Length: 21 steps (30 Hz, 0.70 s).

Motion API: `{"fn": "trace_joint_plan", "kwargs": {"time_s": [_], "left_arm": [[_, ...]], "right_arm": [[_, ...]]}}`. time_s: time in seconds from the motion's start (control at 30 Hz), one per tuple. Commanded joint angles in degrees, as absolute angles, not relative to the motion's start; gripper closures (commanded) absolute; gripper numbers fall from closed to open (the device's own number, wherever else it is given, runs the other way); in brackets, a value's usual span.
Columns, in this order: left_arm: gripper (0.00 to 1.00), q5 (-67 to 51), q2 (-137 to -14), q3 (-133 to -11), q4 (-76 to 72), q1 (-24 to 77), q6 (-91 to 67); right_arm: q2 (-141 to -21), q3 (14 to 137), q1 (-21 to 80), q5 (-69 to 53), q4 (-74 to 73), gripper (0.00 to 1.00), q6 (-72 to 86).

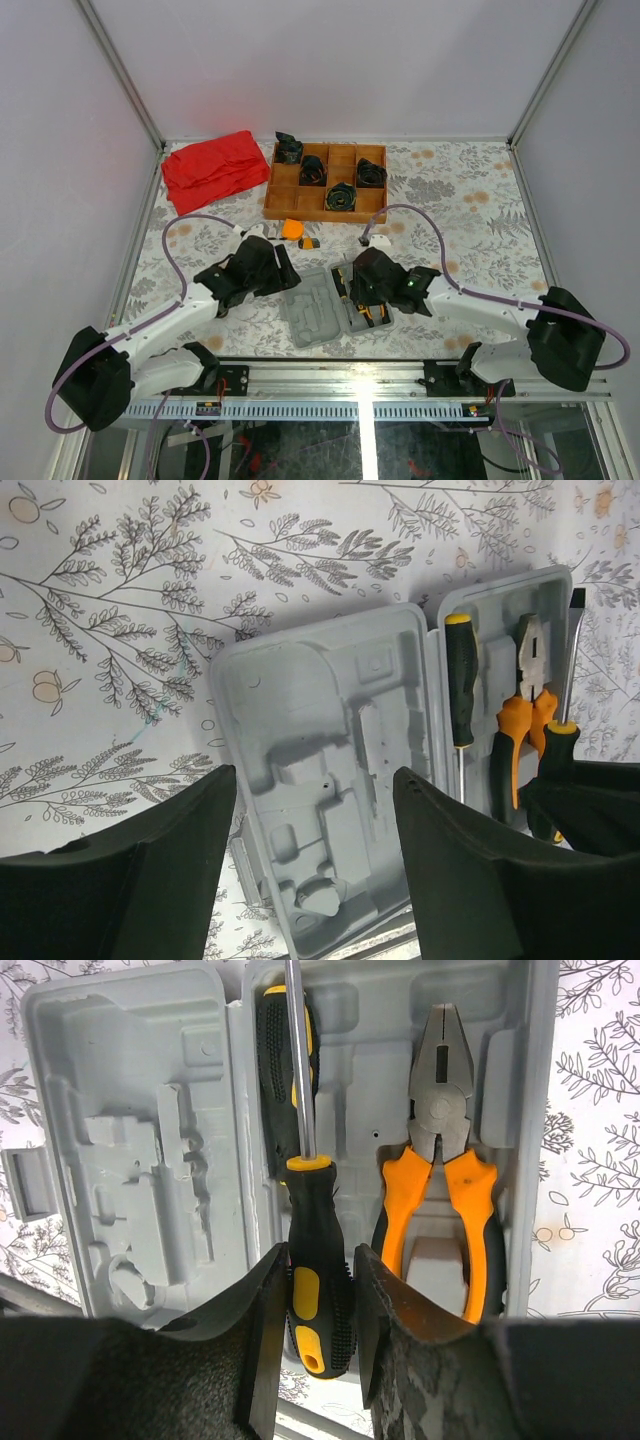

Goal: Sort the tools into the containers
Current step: Place the screwdriver in the storage box.

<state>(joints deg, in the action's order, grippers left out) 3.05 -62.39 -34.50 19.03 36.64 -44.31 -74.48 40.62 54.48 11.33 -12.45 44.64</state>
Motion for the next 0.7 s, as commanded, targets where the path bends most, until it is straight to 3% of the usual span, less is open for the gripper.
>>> {"fn": "trace_joint_plan", "kwargs": {"time_s": [0.0,0.67], "left_arm": [[0.37,4.54,-62.48,-32.98,16.52,36.39,-44.53],[0.37,2.98,-64.04,-32.33,14.88,36.38,-44.65]], "right_arm": [[-77.45,45.77,54.53,12.52,-16.68,1.0,45.0],[-83.18,48.21,54.49,9.04,-21.25,0.91,46.58]]}}
